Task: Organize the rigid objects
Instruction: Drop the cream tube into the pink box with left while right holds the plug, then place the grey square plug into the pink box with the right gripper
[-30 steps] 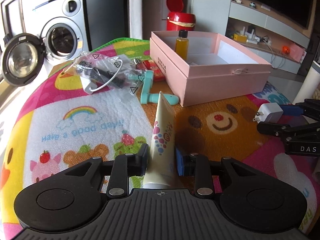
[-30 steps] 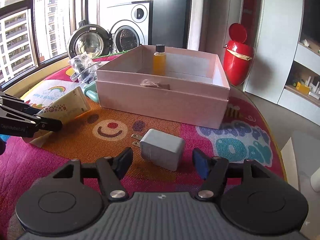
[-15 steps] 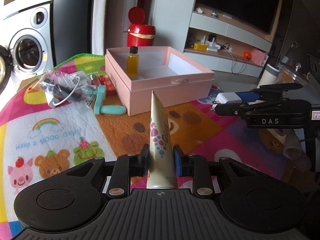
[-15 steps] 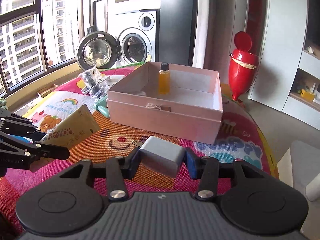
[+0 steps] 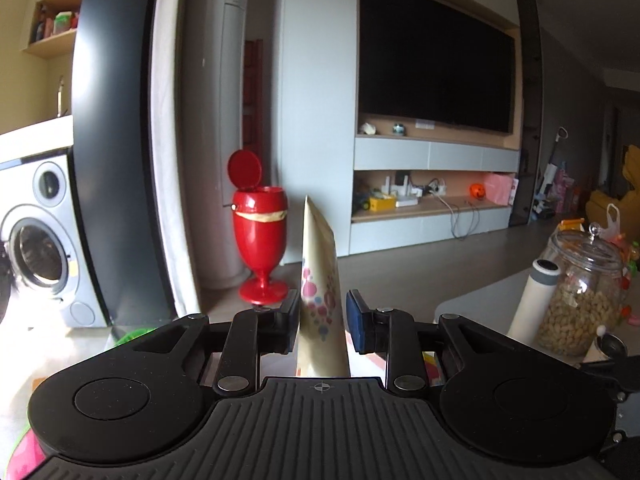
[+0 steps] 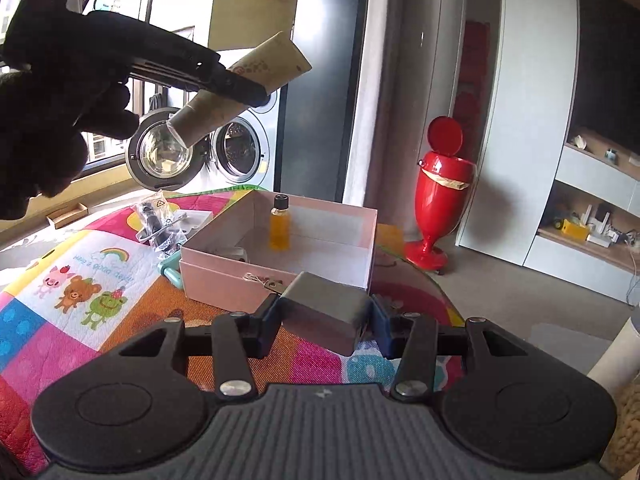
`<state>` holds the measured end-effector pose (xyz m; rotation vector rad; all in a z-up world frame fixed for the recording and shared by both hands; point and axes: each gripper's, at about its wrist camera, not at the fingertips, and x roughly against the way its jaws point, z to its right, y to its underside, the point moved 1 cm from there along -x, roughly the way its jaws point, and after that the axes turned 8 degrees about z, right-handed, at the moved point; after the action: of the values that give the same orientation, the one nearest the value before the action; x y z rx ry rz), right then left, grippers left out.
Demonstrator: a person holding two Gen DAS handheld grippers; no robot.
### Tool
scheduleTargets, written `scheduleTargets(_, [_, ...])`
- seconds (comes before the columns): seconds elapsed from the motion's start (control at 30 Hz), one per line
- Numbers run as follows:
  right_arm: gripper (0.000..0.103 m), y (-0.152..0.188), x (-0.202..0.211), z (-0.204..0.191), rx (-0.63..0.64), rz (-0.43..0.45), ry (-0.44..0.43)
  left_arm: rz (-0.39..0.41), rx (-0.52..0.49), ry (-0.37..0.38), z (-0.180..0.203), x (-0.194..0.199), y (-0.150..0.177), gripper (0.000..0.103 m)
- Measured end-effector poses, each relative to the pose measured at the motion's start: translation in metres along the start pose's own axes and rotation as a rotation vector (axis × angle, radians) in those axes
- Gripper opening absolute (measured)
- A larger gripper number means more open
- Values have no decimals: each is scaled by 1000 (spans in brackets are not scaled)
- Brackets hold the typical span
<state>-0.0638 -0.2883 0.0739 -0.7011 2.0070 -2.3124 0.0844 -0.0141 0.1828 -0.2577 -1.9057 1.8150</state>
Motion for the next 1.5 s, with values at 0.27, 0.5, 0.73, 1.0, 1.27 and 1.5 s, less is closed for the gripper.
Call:
scheduleTargets(0.27, [47,15,-6,10,-29,-45,18,-97,78,-15,-16,6,43,29])
scheduleTargets(0.5, [47,5,-10,7,-32,-48,10,-314,225,-86,-37,37,117,29])
scheduleTargets(0.73, [47,-84,-38,15,-41,137,10,-366,306,-198,-66,58,152,29])
scheduleTargets(1.0, [68,-80,-85,-14,-64,11,-89,-252,329,-288,-97,70,152,29])
scheduleTargets(1.27, [68,-7,-84,-60,130,-121,-109,-280,310,-277,-106,4,152,29])
scheduleTargets(1.5, [68,-15,-76,-59,113,-101,-129,-357,297,-219,-104,-11,167,25])
